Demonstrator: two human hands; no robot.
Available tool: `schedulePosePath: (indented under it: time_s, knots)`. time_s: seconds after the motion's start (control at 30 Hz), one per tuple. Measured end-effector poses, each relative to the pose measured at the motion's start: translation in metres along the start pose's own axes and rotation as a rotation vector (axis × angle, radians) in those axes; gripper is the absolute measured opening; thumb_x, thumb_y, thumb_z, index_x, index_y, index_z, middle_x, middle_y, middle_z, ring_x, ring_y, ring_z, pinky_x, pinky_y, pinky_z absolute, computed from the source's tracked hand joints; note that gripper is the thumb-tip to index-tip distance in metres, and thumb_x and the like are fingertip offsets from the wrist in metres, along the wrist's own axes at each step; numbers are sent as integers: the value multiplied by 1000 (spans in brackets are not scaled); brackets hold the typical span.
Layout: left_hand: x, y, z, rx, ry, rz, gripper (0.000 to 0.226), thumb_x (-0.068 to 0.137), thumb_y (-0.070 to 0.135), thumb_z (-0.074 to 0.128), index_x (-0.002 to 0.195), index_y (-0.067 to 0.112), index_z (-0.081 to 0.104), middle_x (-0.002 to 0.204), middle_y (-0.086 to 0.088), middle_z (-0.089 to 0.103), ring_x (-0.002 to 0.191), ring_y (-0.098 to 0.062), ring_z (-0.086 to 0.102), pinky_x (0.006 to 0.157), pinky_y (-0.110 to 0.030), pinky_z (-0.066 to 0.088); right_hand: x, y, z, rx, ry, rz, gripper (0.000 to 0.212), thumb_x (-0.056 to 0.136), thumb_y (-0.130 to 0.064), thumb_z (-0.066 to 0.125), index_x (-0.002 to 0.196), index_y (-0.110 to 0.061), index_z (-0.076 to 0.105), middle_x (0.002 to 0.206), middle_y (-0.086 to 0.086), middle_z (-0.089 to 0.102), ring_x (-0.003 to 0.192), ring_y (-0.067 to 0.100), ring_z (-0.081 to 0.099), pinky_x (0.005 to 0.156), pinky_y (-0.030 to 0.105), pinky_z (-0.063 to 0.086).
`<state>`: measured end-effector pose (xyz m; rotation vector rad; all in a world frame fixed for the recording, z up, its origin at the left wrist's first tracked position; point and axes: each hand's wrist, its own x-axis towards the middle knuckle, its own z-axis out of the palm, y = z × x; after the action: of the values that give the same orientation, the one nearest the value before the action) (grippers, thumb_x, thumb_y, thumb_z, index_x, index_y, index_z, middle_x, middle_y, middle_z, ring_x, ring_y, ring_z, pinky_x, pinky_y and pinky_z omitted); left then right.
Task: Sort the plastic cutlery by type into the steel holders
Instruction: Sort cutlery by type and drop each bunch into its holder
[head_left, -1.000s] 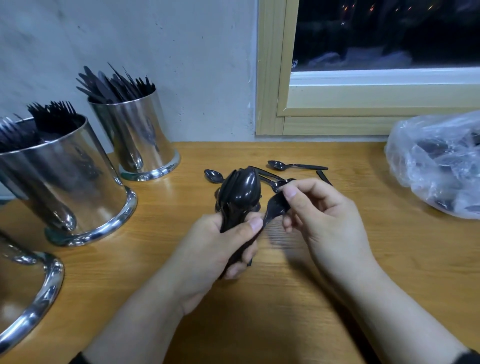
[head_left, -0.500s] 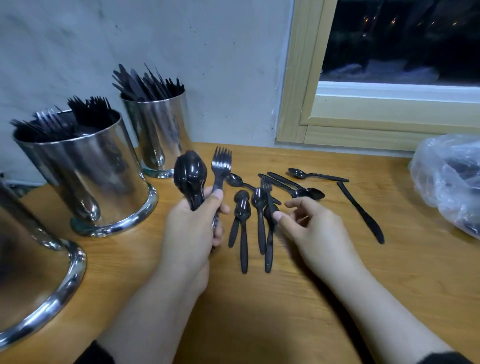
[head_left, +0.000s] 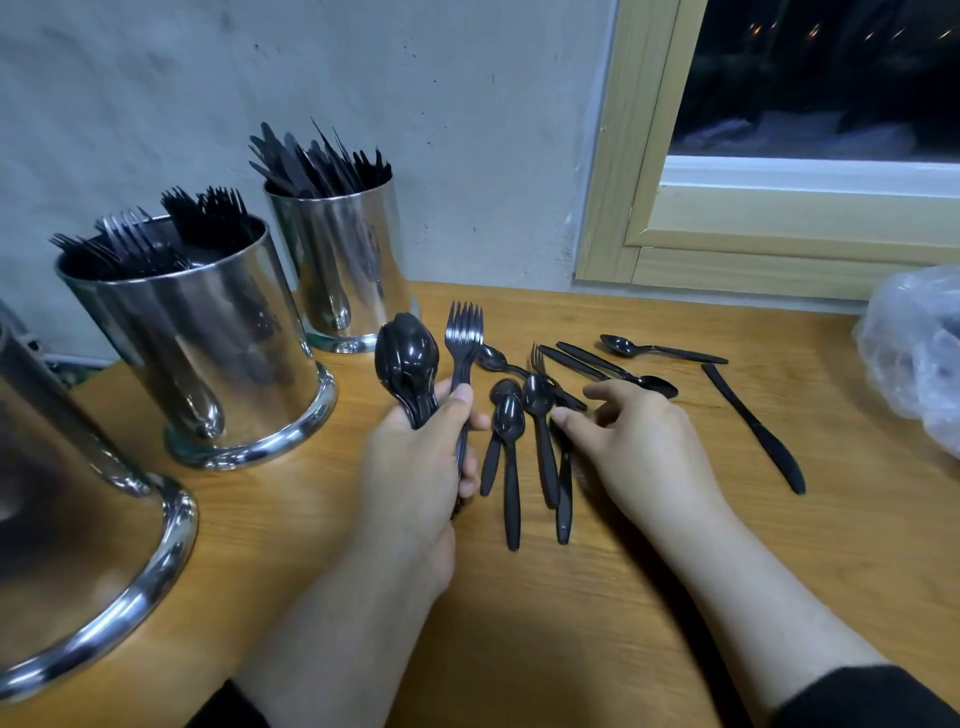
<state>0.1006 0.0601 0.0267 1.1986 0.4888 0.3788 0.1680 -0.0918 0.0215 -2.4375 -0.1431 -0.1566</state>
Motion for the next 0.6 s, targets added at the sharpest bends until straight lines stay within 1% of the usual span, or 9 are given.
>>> schedulePosePath:
  time_s: [0.07,0.13,0.2,0.3,0.37,0.43,0.5,0.53,0.6]
  knots:
    - [-1,0,0,-2,3,6,7,99,22,65,105,24,68,74,2,68,52,-9,47,51,-28,37,0,-3,2,-50,-9,-3,48,93,-50,65,133,-24,61,90,-11,66,96,16,61,77,29,46]
    - [-2,-1,0,-3,1,12,7,99,22,65,105,25,68,75,2,68,52,-9,47,50,-27,38,1,-3,4,-66,4,5,42,94,-44,65,131,-25,63,108,-4,71,107,20,63,81,31,48]
    - [-1,-2,-1,-1,-2,15,8,99,22,65,105,25,68,75,3,68,52,-9,47,50,-27,38,1,0,4,-41,15,15,36,96,-37,65,129,-24,65,114,-1,71,109,20,63,81,28,45]
    - [0,-3,-1,0,0,17,8,99,22,65,106,25,69,74,4,69,52,-9,47,50,-26,38,4,5,1,98,93,32,24,97,-29,65,117,-19,72,101,0,74,93,16,65,76,23,43]
    - [-1,-3,0,-5,4,23,8,99,22,65,106,25,69,74,5,69,52,-8,48,49,-26,38,6,7,-5,285,251,49,17,95,-25,66,105,-16,77,91,-2,74,83,12,66,74,21,43]
    - [-1,-3,1,-5,10,31,9,100,22,64,107,24,69,76,4,71,51,-7,49,49,-25,39,2,3,-10,480,367,64,14,95,-25,68,101,-17,78,88,-5,74,76,5,63,73,18,44]
    - [-2,-4,1,-1,17,35,9,100,22,63,107,23,69,80,4,74,52,-7,49,50,-25,39,-10,-7,-11,724,349,105,13,95,-25,67,97,-19,78,78,-6,74,63,7,59,64,25,48]
    - [-3,-4,2,-2,17,34,9,100,22,63,107,22,69,82,3,75,53,-7,49,51,-26,40,-17,-14,-10,836,304,138,13,96,-23,67,96,-18,78,74,-4,73,58,8,56,58,26,47]
    - [-5,-4,3,-9,9,28,8,100,22,63,105,20,69,83,2,75,55,-9,49,50,-26,39,-31,-28,-6,981,199,183,13,96,-19,66,93,-16,78,71,3,71,55,7,53,52,25,44]
